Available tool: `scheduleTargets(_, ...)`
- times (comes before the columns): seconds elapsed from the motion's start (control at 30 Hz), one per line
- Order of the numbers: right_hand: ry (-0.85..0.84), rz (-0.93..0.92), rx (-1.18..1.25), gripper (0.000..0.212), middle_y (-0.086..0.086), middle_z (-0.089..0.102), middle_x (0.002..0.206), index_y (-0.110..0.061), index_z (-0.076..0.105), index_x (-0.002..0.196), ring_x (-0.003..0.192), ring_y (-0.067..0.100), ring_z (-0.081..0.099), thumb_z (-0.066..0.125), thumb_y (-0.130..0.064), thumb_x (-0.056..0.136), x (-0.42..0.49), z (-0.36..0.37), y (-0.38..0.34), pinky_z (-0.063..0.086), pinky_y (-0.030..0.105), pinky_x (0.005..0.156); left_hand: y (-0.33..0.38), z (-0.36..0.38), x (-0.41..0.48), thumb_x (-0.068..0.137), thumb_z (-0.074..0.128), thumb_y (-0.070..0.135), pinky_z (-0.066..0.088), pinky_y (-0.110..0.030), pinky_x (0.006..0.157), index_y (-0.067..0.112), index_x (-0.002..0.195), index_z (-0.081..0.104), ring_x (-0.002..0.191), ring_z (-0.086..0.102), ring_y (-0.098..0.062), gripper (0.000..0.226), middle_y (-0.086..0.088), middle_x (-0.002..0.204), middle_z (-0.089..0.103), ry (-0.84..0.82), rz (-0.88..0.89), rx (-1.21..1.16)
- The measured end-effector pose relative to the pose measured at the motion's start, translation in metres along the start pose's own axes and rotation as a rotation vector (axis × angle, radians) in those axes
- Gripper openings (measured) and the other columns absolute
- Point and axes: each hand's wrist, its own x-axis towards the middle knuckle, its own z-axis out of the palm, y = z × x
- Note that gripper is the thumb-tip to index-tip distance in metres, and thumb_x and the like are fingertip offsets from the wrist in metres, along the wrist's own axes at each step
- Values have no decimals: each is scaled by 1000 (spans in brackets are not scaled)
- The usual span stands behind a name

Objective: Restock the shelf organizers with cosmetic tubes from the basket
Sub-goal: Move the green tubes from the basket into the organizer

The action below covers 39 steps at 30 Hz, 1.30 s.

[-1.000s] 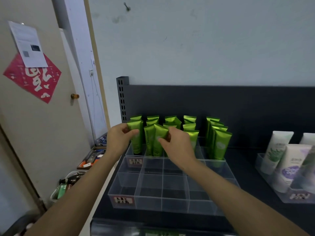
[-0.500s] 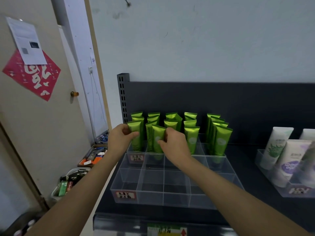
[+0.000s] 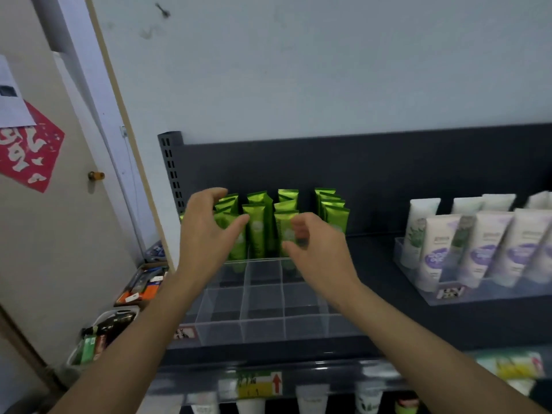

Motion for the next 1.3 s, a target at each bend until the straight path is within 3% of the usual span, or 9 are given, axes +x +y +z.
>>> scheduleTargets(0.23, 159, 68, -97, 34, 1, 66, 107, -14, 59, 115, 99, 12, 61, 69, -20, 83, -31, -83, 49, 52, 29, 88, 83, 60, -32, 77, 74, 27, 28, -15, 90, 11, 116, 57, 112, 49, -16, 46, -2, 115, 55, -258, 251, 68)
scheduleTargets(0.47, 308, 254, -192, 26, 0, 67, 102, -13, 64, 110, 91, 12, 62, 68, -20, 85, -100, -200, 120, 48, 21, 78, 188, 134, -85, 77, 74, 27, 45, -26, 89, 16, 119, 56, 104, 51, -7, 47, 4, 114, 54, -473, 351, -166)
scheduleTargets(0.6, 415, 416, -276, 27, 4, 69, 98, -10, 67, 107, 86, 16, 65, 72, -19, 82, -160, -265, 172, 48, 25, 78, 250, 183, -131, 76, 67, 38, 44, -24, 86, 17, 114, 61, 101, 55, -10, 44, 4, 111, 61, -622, 432, -287)
scheduleTargets(0.7, 461, 540, -321, 28, 5, 69, 102, -9, 67, 108, 86, 12, 63, 72, -17, 82, -206, -304, 210, 44, 19, 78, 291, 223, -168, 81, 69, 35, 41, -17, 87, 18, 119, 61, 104, 54, -8, 43, 5, 115, 60, -789, 469, -329)
scheduleTargets(0.83, 457, 679, -386, 29, 5, 69, 103, -10, 67, 110, 79, 12, 62, 71, -17, 83, -264, -338, 256, 46, 21, 75, 335, 273, -220, 80, 64, 39, 40, -19, 94, 17, 125, 59, 110, 56, -11, 50, 3, 121, 60, -963, 522, -371)
scheduleTargets(1.07, 413, 966, -412, 29, 7, 68, 111, -7, 65, 114, 100, 20, 63, 65, -14, 86, -357, -375, 327, 48, 24, 83, 380, 346, -299, 86, 64, 37, 37, -21, 100, 19, 133, 52, 121, 49, -11, 52, 5, 130, 54, -1262, 529, -329)
scheduleTargets(1.13, 392, 1040, -409, 26, 10, 69, 106, -5, 67, 110, 97, 24, 64, 66, -12, 85, -382, -381, 348, 51, 32, 84, 386, 366, -319, 86, 63, 37, 39, -23, 100, 18, 131, 54, 120, 50, -11, 50, 4, 130, 55, -1338, 522, -295)
scheduleTargets(1.3, 275, 1276, -361, 11, 9, 68, 81, -6, 68, 87, 83, 29, 64, 67, -6, 75, -443, -390, 397, 37, 27, 64, 391, 412, -369, 88, 63, 29, 42, -20, 90, 13, 123, 61, 111, 57, -13, 39, -2, 122, 62, -1565, 387, -209)
